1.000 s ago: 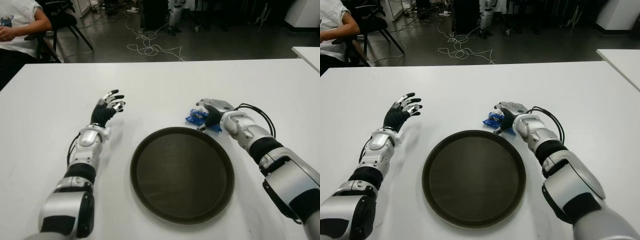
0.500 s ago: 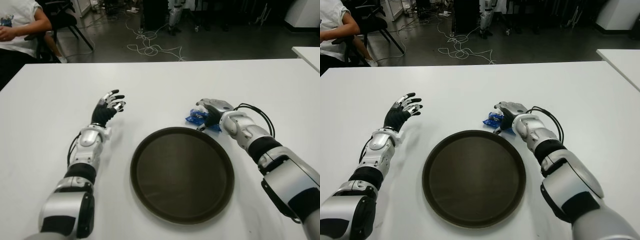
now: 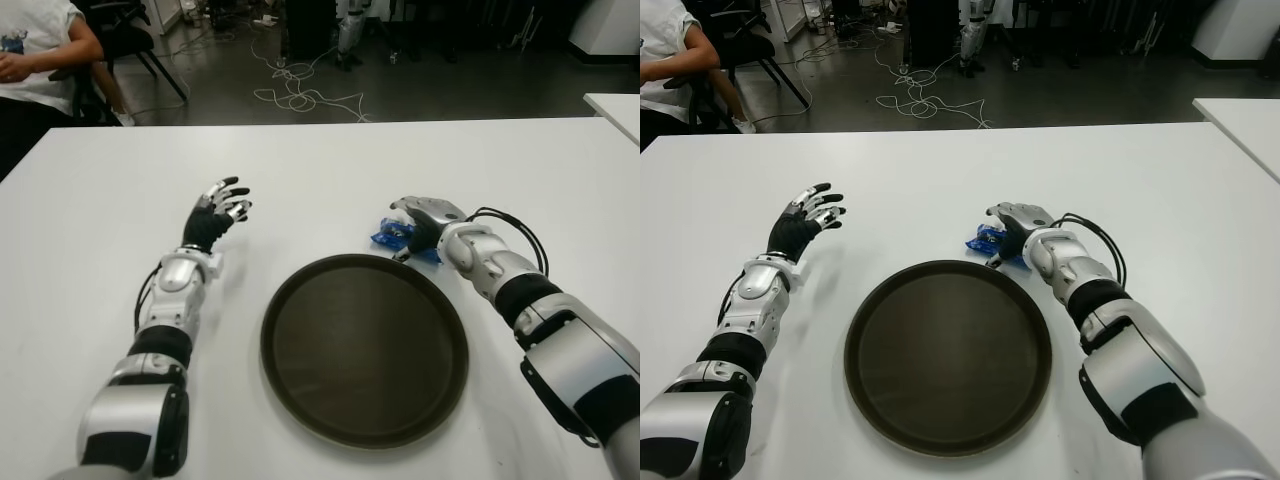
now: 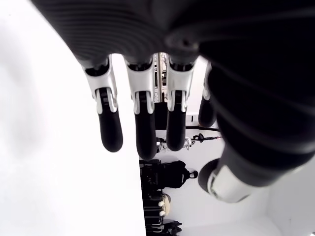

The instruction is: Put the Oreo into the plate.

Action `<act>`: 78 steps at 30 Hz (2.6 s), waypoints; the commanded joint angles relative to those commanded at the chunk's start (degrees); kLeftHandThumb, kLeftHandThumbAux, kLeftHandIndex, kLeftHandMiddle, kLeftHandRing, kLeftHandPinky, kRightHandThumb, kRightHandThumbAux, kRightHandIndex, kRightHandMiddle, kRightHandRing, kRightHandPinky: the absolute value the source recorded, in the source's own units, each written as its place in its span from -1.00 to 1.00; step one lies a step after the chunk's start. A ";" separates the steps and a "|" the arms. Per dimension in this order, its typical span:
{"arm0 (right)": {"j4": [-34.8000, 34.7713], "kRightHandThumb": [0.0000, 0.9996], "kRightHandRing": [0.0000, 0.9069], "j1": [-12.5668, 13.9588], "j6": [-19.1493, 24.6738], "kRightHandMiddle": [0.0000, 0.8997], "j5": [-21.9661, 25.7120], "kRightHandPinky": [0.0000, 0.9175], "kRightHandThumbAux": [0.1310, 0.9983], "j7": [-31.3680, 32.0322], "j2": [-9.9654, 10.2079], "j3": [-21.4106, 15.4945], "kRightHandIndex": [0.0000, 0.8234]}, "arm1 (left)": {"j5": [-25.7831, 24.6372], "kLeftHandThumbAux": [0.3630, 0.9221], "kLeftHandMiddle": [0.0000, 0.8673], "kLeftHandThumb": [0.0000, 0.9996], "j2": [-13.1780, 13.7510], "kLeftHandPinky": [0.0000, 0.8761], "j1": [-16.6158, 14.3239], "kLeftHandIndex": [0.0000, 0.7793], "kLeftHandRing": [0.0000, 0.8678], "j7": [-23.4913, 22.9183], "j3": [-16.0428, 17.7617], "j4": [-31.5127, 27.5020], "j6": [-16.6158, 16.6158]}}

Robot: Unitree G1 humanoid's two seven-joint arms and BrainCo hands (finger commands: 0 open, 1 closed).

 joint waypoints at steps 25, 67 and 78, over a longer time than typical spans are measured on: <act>0.02 -1.00 -0.47 0.48 -2.02 -0.51 0.57 -0.50 0.43 -5.81 -1.00 -1.26 -0.45 | 0.21 0.38 -0.40 0.05 -0.27 -0.28 0.75 -0.53 -0.35 0.70 -0.20 -1.31 0.05; 4.01 -1.00 -0.99 0.58 0.77 -1.00 -0.14 -0.93 0.38 -8.70 0.40 -1.35 -1.00 | 0.02 0.40 -0.38 0.08 -0.41 -0.31 1.39 -0.52 -0.34 0.93 0.00 -2.74 0.72; 3.91 -1.00 -1.00 0.51 0.23 -1.00 0.08 -0.96 0.52 -8.18 0.15 -1.39 -1.00 | 0.42 0.46 -0.40 0.06 -0.23 -0.29 1.54 -0.55 -0.37 0.92 -0.42 -2.97 0.61</act>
